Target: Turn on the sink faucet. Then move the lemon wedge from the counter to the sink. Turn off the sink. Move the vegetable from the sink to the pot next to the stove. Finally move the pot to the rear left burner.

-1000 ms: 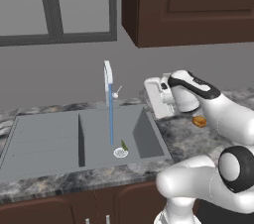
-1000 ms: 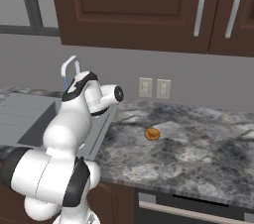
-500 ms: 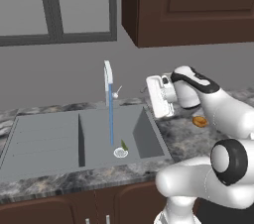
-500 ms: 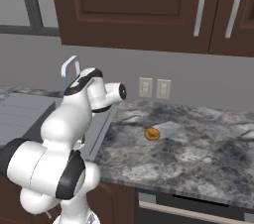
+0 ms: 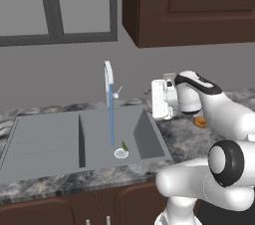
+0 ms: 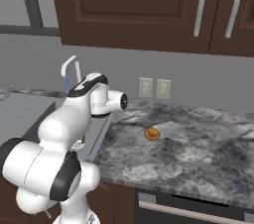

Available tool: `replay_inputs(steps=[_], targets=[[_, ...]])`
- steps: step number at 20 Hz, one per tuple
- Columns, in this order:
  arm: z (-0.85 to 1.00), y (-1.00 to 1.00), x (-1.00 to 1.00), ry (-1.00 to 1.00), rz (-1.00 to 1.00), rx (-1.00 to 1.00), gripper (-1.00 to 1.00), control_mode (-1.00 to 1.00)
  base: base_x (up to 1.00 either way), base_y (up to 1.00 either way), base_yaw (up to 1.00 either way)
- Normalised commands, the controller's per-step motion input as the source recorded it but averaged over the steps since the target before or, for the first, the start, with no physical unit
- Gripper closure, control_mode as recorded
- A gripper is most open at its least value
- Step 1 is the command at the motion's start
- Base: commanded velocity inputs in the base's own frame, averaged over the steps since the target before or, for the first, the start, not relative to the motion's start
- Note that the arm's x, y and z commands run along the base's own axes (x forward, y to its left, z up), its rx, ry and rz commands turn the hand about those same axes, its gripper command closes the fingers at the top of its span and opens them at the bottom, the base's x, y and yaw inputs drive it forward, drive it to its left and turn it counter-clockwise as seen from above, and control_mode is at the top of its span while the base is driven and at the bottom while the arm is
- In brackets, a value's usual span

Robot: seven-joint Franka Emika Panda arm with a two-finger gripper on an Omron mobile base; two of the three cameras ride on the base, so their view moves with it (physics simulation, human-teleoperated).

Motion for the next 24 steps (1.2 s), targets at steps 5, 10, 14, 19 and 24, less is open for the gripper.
replay_inputs(steps=[5, 10, 14, 19, 24], targets=[[-0.05, 0.00, 0.36, 0.27, -0.10, 0.06, -1.00, -1.00, 0.00, 0.00, 0.00], [-0.04, 0.00, 0.53, 0.26, -0.02, 0.07, -1.00, -1.00, 0.00, 0.00, 0.00], [-0.28, 0.02, 0.21, 0.14, 0.00, 0.03, -1.00, -1.00, 0.00, 0.00, 0.00], [-0.29, 0.07, 0.28, 0.10, 0.00, 0.07, -1.00, -1.00, 0.00, 0.00, 0.00], [-0.09, 0.15, 0.33, 0.09, 0.00, 0.12, -1.00, -1.00, 0.00, 0.00, 0.00]])
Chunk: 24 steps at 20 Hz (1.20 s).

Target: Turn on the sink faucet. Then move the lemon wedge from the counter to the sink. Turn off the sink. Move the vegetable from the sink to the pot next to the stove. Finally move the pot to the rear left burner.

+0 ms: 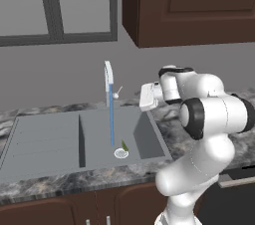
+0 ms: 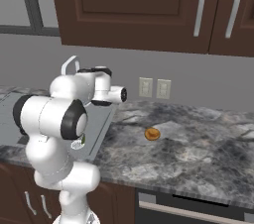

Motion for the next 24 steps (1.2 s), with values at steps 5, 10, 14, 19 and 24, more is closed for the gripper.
replay_inputs(steps=[5, 10, 14, 19, 24], targets=[[-0.02, 0.05, 0.32, 0.03, 0.00, 0.11, -1.00, -1.00, 0.00, 0.00, 0.00], [-0.07, -0.02, 0.14, -0.02, 0.00, 0.01, -1.00, -1.00, 0.00, 0.00, 0.00], [0.00, 0.00, 0.17, 0.00, 0.00, 0.00, -1.00, -1.00, 0.00, 0.00, 0.00], [-0.01, 0.03, 0.24, 0.00, 0.00, 0.00, -1.00, -1.00, 0.00, 0.00, 0.00], [-0.07, 0.10, 0.18, 0.00, 0.00, 0.00, -1.00, -1.00, 0.00, 0.00, 0.00]])
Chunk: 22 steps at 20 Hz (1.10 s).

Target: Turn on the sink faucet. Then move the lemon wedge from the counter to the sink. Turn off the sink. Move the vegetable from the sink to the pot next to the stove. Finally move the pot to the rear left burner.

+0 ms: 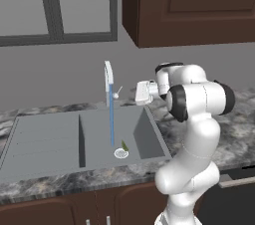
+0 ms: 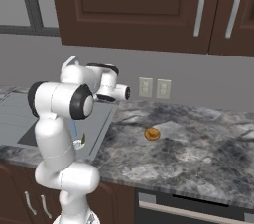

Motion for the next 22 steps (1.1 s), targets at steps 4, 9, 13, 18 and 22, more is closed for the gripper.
replay_inputs(steps=[4, 9, 13, 18, 22], targets=[[-0.09, 0.11, 0.19, 0.00, 0.00, 0.00, -1.00, -1.00, 0.00, 0.00, 0.00], [-0.06, 0.08, 0.27, 0.00, 0.00, 0.00, -1.00, -1.00, 0.00, 0.00, 0.00], [-0.07, 0.02, 0.25, 0.00, 0.00, 0.00, -1.00, -1.00, 0.00, 0.00, 0.00], [-0.09, 0.00, 0.26, 0.00, 0.00, 0.00, -1.00, -1.00, 0.00, 0.00, 0.00], [-0.09, 0.00, 0.25, 0.00, 0.00, 0.00, -1.00, -1.00, 0.00, 0.00, 0.00]])
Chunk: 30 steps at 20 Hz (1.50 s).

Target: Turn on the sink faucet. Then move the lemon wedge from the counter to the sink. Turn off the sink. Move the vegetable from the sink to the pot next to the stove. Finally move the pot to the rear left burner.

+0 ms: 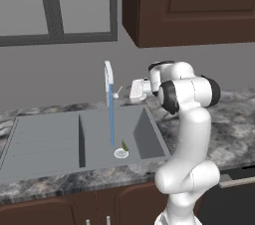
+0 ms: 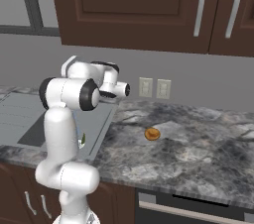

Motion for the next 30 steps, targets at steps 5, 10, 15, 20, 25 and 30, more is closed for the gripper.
replay_inputs(steps=[5, 10, 15, 20, 25, 30], targets=[[-0.08, 0.00, 0.25, 0.00, 0.00, 0.00, -1.00, -1.00, 0.00, 0.00, 0.00], [-0.08, 0.01, 0.19, 0.00, 0.00, 0.00, -1.00, -1.00, 0.00, 0.00, 0.00], [-0.10, 0.09, 0.22, 0.00, 0.00, 0.00, -1.00, -1.00, 0.00, 0.00, 0.00], [-0.07, 0.13, 0.25, 0.00, 0.01, 0.00, -1.00, -1.00, 0.00, 0.00, 0.00], [-0.02, 0.26, 0.14, 0.00, 0.04, 0.00, -1.00, -1.00, 0.00, 0.00, 0.00], [-0.02, 0.38, 0.08, 0.00, 0.06, 0.00, -1.00, -1.00, 0.00, 0.00, 0.00]])
